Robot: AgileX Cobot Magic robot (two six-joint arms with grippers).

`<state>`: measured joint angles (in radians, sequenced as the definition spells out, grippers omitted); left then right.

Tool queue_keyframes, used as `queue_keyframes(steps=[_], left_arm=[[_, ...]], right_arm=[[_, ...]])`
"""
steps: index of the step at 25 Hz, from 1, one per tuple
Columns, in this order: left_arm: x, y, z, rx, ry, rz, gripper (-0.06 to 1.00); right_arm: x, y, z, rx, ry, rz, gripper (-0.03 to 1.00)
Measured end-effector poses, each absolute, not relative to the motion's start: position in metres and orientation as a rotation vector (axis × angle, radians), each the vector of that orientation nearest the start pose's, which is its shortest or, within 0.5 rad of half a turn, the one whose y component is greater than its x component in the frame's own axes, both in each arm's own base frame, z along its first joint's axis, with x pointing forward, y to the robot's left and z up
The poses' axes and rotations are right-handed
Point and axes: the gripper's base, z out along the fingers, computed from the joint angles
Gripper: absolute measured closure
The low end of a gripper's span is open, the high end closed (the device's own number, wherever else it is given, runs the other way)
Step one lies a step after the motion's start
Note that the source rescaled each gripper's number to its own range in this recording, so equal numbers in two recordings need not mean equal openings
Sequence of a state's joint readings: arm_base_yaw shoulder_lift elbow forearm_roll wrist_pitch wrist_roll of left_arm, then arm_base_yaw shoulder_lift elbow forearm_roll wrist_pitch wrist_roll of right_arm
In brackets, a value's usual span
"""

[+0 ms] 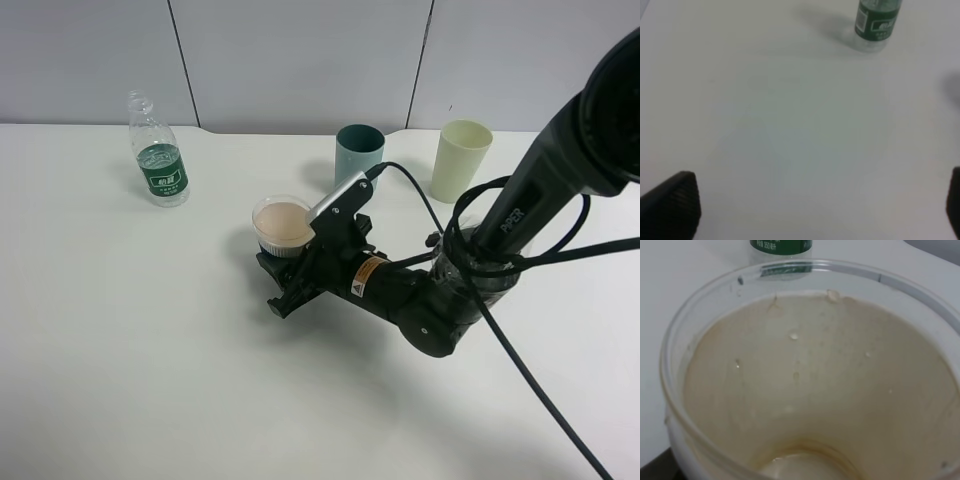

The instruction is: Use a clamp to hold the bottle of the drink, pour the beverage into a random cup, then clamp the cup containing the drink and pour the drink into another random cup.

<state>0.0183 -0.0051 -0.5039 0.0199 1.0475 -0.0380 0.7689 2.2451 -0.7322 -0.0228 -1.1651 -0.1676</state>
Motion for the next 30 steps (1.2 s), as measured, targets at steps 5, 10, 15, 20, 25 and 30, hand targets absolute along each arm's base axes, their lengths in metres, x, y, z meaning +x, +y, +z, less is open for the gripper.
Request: queue_keyframes(steps=[5,10,15,20,25,30], left_arm=[[-0.006,0.001,0.279,-0.058,2.021,0.011,-0.06],[-0.006,0.001,0.279,-0.058,2.021,0.011,-0.06],[-0.006,0.001,0.279,-0.058,2.021,0.011,-0.06],[-0.006,0.001,0.279,-0.058,2.021,0.011,-0.06],[-0.006,0.001,0.279,-0.058,2.021,0.011,-0.06],[-0.006,0.001,0.279,-0.058,2.021,0.011,-0.06]], right_arm=[[0.252,0.246,0.051,-0.855,1.640,0.435,0.95],[0.251,0.246,0.050,-0.869,1.667,0.434,0.52],[0.253,0.249,0.070,-0.849,1.639,0.449,0.02],[0.254,0.249,0.098,-0.855,1.649,0.444,-0.03],[0.252,0.247,0.143,-0.847,1.638,0.439,-0.03],[0.251,0.236,0.178,-0.831,1.634,0.395,-0.03]])
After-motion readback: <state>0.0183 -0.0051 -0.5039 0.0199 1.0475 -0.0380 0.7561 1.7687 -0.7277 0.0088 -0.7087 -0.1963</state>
